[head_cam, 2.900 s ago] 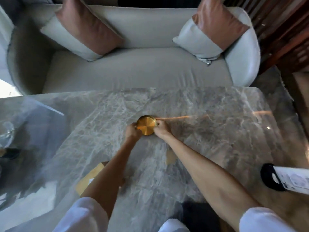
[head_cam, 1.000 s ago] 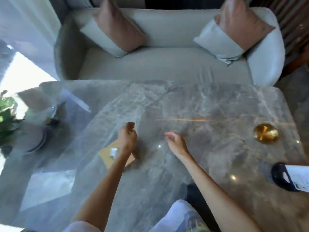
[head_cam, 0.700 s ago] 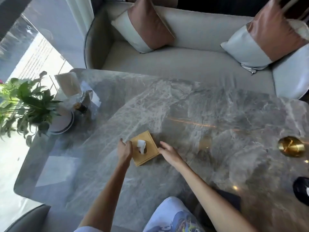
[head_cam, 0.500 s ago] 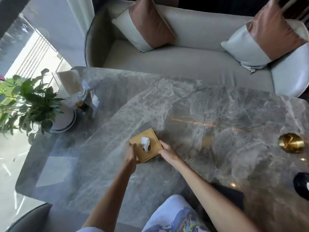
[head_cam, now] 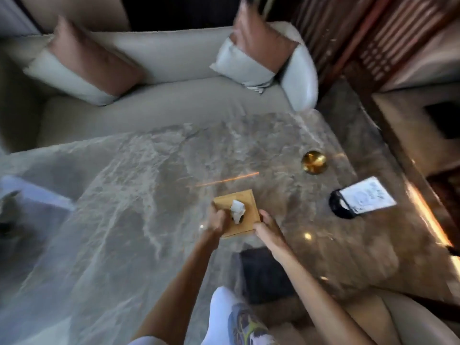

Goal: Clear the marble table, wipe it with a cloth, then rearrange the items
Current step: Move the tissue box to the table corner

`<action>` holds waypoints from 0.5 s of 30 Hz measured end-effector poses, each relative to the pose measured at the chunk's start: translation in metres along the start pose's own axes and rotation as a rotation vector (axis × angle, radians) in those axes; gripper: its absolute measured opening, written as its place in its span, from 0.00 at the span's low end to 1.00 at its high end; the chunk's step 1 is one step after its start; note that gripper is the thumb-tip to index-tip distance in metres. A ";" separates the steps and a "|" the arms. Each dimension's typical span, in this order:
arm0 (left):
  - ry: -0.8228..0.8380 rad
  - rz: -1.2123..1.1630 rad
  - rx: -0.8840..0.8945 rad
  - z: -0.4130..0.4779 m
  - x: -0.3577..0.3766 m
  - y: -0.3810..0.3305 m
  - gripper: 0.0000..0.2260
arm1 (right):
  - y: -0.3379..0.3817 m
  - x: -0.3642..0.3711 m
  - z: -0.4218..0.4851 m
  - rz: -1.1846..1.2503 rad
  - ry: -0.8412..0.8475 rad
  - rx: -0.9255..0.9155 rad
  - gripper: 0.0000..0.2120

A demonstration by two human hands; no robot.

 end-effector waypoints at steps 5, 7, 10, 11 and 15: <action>0.296 0.151 -0.065 -0.011 0.179 0.033 0.11 | -0.094 -0.144 -0.016 0.138 -0.281 0.175 0.11; 0.340 0.225 -0.098 -0.020 0.232 0.055 0.16 | -0.125 -0.184 -0.027 0.182 -0.336 0.230 0.12; 0.359 0.262 -0.129 -0.030 0.297 0.081 0.37 | -0.163 -0.230 -0.037 0.290 -0.376 0.284 0.12; 0.370 0.274 -0.121 -0.033 0.318 0.087 0.38 | -0.174 -0.242 -0.039 0.315 -0.389 0.301 0.12; 0.385 0.340 -0.140 -0.053 0.382 0.105 0.36 | -0.225 -0.290 -0.032 0.388 -0.446 0.381 0.14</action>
Point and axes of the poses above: each hand's wrist, its own z-axis towards the middle knuckle, its own x-axis out of the palm, y = z × x, the point moved 4 cm from there along z, towards the middle knuckle, and after that the axes turned 5 degrees about -z, right-handed, at the moved point
